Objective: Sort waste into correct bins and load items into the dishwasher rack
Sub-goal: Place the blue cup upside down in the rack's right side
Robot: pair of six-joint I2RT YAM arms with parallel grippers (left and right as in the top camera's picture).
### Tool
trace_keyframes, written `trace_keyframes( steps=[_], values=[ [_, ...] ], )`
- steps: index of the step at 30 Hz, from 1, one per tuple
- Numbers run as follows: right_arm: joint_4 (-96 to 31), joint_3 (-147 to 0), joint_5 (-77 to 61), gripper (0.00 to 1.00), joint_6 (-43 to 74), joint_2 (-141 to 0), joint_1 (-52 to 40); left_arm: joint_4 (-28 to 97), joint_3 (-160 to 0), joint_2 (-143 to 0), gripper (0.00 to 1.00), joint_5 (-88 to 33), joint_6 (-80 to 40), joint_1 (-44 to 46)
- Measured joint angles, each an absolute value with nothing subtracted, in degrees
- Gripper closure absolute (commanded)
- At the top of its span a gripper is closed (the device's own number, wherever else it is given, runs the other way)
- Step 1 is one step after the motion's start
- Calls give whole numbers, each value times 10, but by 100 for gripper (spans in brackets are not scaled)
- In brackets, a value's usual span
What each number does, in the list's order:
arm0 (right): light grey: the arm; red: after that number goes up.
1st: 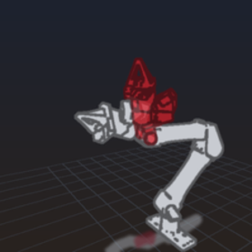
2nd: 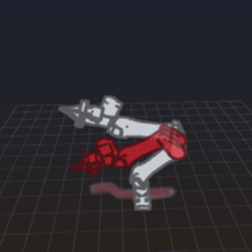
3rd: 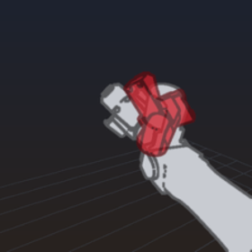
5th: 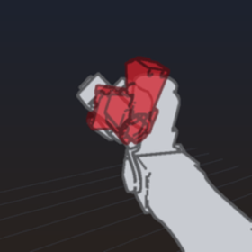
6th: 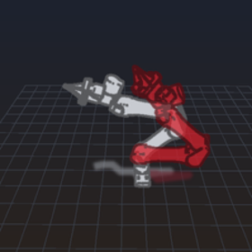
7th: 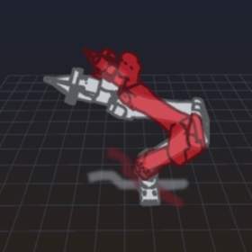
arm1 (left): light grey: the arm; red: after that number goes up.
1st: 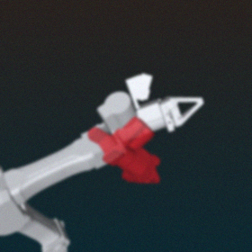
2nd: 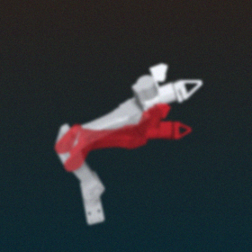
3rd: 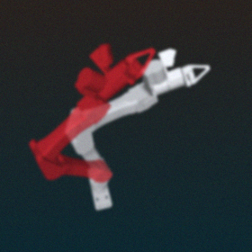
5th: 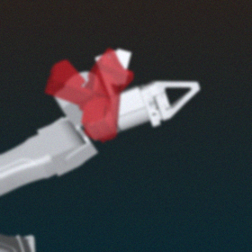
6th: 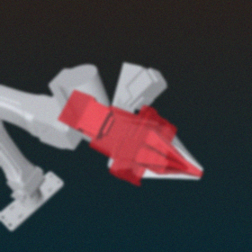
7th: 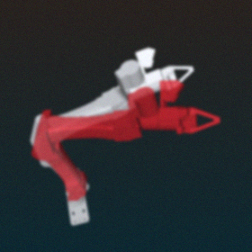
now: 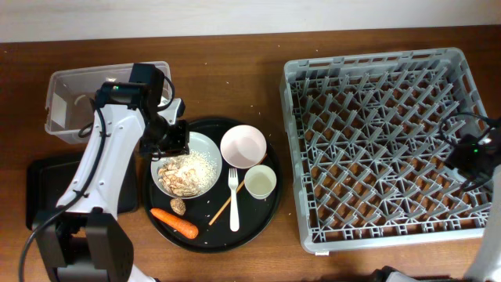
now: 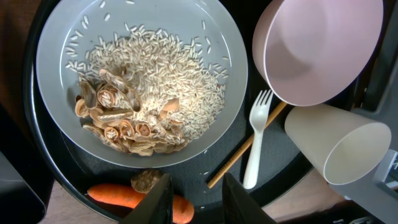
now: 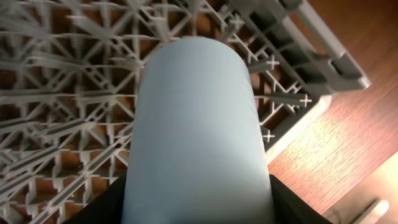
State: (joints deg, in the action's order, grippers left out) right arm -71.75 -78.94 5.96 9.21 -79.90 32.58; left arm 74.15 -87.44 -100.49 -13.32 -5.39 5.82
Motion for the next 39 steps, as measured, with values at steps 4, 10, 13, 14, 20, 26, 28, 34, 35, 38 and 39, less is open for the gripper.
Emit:
trace_keyframes(
  steps=[4,10,13,14,20,26,28,34,35,38,39],
  values=[
    [-717,-789,35,90,90,-841,380,742,-874,-1005,74,-132,-54,58],
    [-718,-789,24,90,91,-876,408,742,-874,-1005,74,-132,-54,58],
    [-722,-789,24,90,91,-884,408,742,-874,-1005,74,-132,-54,58],
    [-722,-789,24,90,91,-887,408,742,-874,-1005,74,-132,-54,58],
    [-723,-789,24,83,90,-912,408,742,-874,-1005,74,-132,-54,58],
    [-719,-789,22,35,91,-940,408,742,-874,-1005,74,-132,-54,58],
    [-715,-789,22,34,91,-940,408,742,-874,-1005,73,-132,-54,58],
    [-713,-789,20,18,93,-940,408,742,-874,-1005,73,-132,-54,58],
    [-713,-789,18,18,90,-940,408,742,-874,-1005,73,-132,-54,58],
    [-713,-789,15,17,91,-940,408,743,-874,-1005,73,-132,-54,58],
    [-713,-789,13,17,91,-940,408,743,-874,-1005,73,-132,-54,58]
  ],
)
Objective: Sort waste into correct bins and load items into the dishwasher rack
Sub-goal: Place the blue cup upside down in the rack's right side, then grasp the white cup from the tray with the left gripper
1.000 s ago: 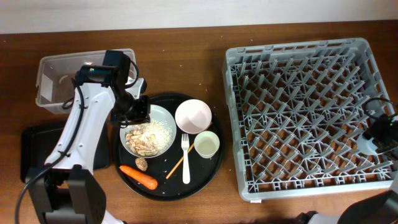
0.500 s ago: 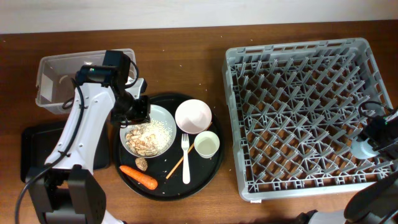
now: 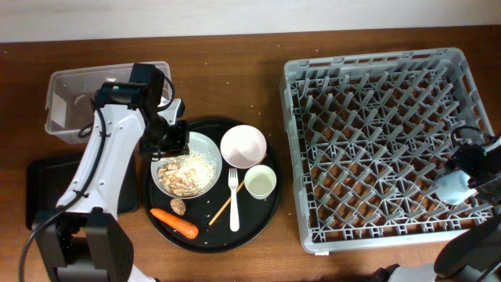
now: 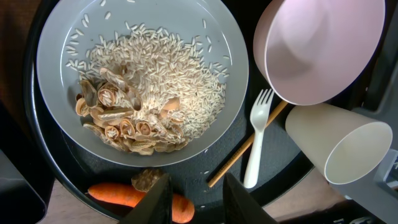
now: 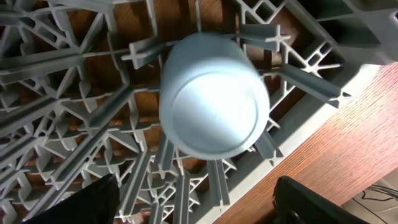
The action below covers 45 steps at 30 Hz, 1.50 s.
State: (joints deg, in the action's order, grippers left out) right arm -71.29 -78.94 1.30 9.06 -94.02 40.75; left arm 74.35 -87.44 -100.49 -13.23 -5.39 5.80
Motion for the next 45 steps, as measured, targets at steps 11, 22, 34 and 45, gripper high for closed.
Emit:
trace_keyframes(
  steps=[11,22,34,45],
  values=[
    [-731,-789,-208,17,22,-811,388,743,-874,-1005,60,-135,-53,63],
    [-798,-790,-230,16,-35,-720,88,688,-854,-1005,48,-138,-102,252],
    [-808,-790,-221,16,-35,-719,75,578,-750,-1028,79,-139,-179,321],
    [-811,-790,-208,7,-36,-719,75,623,-772,-1042,100,-144,-181,297]
  ],
)
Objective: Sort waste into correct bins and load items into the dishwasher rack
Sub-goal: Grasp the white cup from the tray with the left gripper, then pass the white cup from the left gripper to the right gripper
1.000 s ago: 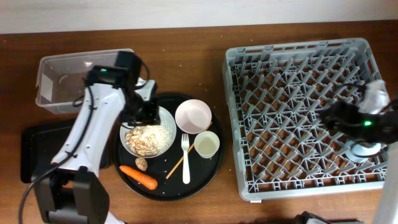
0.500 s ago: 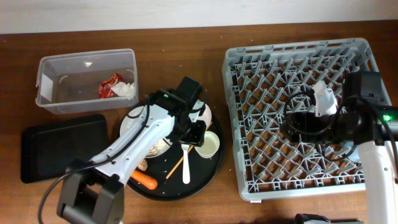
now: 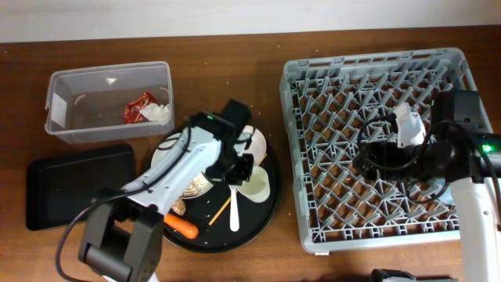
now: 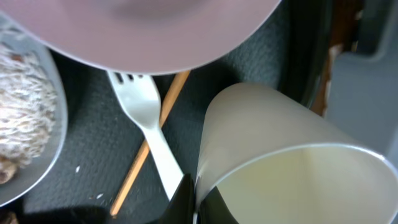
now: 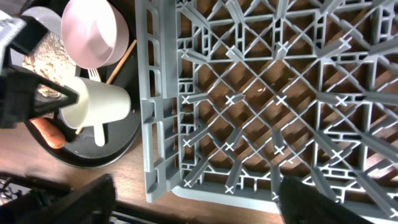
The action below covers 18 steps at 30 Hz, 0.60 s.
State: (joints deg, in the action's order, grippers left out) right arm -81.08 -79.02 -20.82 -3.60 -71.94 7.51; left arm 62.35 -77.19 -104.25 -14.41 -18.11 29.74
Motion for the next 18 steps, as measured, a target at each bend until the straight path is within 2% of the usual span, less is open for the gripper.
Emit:
trace_keyframes(
  steps=[2,6,8,11,15,18],
  values=[
    [-810,-790,-208,6,-37,-719,75,627,-799,-1035,100,-180,-161,274],
    [-788,-790,-252,6,-74,-727,75,572,-830,-987,100,-391,-78,207],
    [-774,-790,-337,6,-122,-744,74,530,-839,-968,100,-548,-39,170],
    [-771,-790,-504,6,-207,-774,74,513,-840,-966,100,-675,-19,158],
    [-771,-790,-666,5,-282,-787,69,511,-840,-966,100,-736,-11,158],
    [-761,-790,-702,5,-306,-787,25,511,-840,-966,100,-749,-11,158]
  ],
)
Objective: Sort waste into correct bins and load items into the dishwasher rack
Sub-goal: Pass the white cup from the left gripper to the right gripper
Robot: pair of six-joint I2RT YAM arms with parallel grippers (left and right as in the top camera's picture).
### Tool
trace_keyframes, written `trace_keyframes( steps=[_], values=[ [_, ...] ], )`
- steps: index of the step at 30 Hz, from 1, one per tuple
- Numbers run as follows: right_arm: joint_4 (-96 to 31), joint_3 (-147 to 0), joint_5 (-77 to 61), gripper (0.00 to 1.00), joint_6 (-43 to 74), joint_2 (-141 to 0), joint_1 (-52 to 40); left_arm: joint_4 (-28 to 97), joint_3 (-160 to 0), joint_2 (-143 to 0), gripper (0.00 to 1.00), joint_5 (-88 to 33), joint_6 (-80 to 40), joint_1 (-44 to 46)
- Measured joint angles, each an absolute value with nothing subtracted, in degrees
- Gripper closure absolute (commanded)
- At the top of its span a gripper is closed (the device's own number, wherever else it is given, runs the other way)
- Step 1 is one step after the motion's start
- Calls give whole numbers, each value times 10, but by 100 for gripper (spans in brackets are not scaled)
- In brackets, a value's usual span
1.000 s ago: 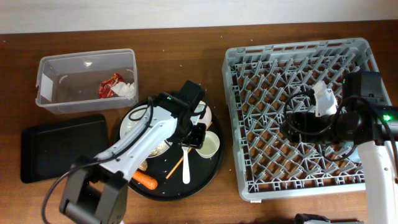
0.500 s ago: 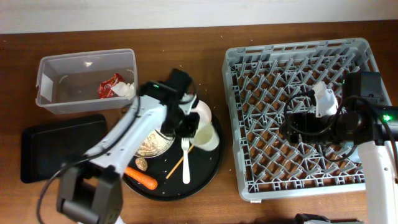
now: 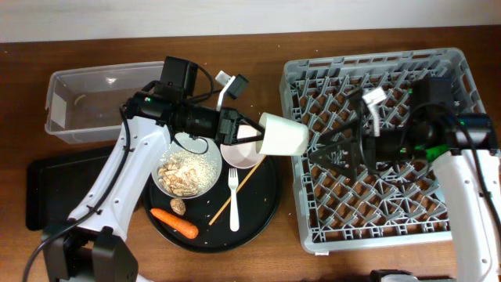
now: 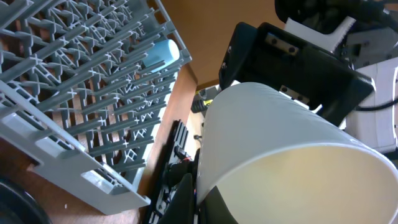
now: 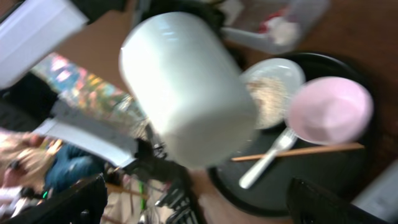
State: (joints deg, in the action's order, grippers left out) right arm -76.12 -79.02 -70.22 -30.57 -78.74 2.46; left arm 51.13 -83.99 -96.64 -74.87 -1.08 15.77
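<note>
A white paper cup [image 3: 282,135] is held on its side in the air between the black tray [image 3: 270,210] and the grey dishwasher rack [image 3: 376,235]. My left gripper [image 3: 244,133] is shut on the cup's rim, one finger inside [image 4: 198,200]. My right gripper [image 3: 344,150] stands open at the rack's left side, facing the cup's bottom [image 5: 186,87] with its fingers [image 5: 74,202] apart from it. On the tray sit the plate of rice and shells [image 3: 186,174], a pink bowl [image 5: 329,111], a fork [image 3: 233,200] and a carrot [image 3: 176,222]. A light blue cup [image 4: 163,53] rests in the rack.
A clear plastic bin [image 3: 86,102] stands at the back left, with a flat black bin [image 3: 43,196] in front of it. On the tray a wooden chopstick [image 3: 239,188] lies next to the fork and a nut [image 3: 178,206] by the carrot.
The white cup stood on the tray with my left gripper shut on its rim; now it is lifted and turned sideways toward the rack. My right gripper has moved left to face it.
My right gripper held the blue cup over the rack's right corner while the left hung over the plate. Then the blue cup stood in the rack, released. Later the left gripper gripped the white cup on the tray, and now holds it up before the open right gripper.
</note>
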Motion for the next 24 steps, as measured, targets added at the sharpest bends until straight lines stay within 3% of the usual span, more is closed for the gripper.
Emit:
trace_keyframes(
  steps=[5,24],
  values=[
    [-715,-790,-717,5,-317,-788,-33,512,-840,-966,100,-783,-11,153],
    [-644,-790,-646,7,-287,-790,-43,514,-840,-966,100,-814,-33,171]
  ],
)
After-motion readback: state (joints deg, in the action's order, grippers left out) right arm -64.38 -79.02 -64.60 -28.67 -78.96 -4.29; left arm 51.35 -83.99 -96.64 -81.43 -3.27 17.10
